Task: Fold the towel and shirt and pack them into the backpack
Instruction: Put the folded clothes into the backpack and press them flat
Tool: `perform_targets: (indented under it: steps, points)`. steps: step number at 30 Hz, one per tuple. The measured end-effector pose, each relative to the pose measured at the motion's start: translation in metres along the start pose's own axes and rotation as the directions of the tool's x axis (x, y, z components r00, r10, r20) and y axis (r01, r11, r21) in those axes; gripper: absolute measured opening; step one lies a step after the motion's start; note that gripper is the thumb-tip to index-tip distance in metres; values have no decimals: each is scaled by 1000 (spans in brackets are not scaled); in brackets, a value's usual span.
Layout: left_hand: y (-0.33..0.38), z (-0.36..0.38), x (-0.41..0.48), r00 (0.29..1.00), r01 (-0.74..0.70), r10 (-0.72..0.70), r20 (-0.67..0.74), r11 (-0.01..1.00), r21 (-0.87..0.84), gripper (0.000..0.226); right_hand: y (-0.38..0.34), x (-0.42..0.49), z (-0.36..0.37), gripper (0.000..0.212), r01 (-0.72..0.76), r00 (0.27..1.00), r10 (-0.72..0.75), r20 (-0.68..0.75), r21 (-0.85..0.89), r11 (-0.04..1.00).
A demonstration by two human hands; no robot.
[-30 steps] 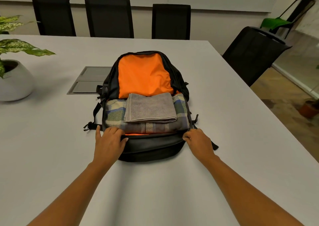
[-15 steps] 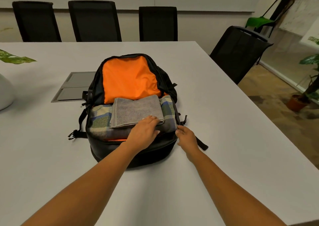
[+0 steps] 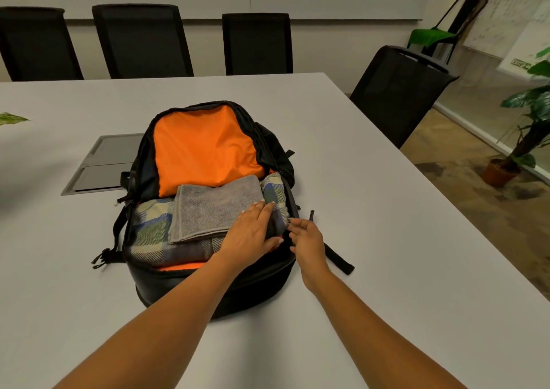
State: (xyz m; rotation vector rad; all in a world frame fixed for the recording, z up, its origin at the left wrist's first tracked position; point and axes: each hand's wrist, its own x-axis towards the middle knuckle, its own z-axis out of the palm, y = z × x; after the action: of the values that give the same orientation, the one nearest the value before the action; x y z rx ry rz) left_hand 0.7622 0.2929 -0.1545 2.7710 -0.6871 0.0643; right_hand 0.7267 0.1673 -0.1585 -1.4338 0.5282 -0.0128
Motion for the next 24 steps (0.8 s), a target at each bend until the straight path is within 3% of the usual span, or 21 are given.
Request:
perform_targets:
  steps: [4,7,13,16,20,24]
  points:
    - [-2,4,6,1000,-7,8,-12,999,54,61,5,0,-2,27,30,1000,-30,6,-33,999]
    - [-8,5,8,994,-83,91,-65,990,117,53,4,1,-6,14,34,998,-33,44,-19,999]
    - [-3,8,14,995,-82,92,-34,972,219,65,6,2,-8,11,16,997,-17,72,9,1000]
    - [-1,6,19,997,-58,65,-28,977,204,49,7,5,-15,17,85,995,-73,69,-186,979]
    - [-7,5,22,998,-42,47,-47,994,102,34,18,14,-31,21,164,969,-244,-23,-679,715]
    - [-6,9,22,998,-30,34,-44,995,93,27,25,19,-38,26,346,922,-312,231,-851,395]
